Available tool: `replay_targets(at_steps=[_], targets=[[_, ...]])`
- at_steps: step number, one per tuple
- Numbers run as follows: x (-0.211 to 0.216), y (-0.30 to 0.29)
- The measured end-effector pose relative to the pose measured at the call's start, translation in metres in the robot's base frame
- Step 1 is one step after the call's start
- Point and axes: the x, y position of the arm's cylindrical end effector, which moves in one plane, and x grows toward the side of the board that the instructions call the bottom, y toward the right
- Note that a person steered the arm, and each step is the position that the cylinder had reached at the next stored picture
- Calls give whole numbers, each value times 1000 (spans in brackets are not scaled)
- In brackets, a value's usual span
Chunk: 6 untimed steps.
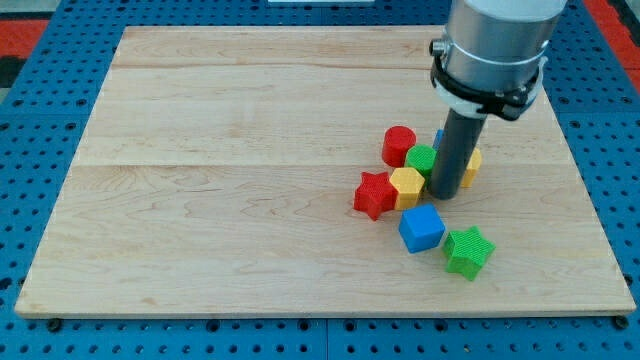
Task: Put the red star at the center of the board
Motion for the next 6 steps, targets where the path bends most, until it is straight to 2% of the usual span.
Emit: replay_targets(at_steps=[1,2,4,5,6], targets=[[12,-24],[-9,-89],[-30,-120],[-7,-143],[-30,-167]])
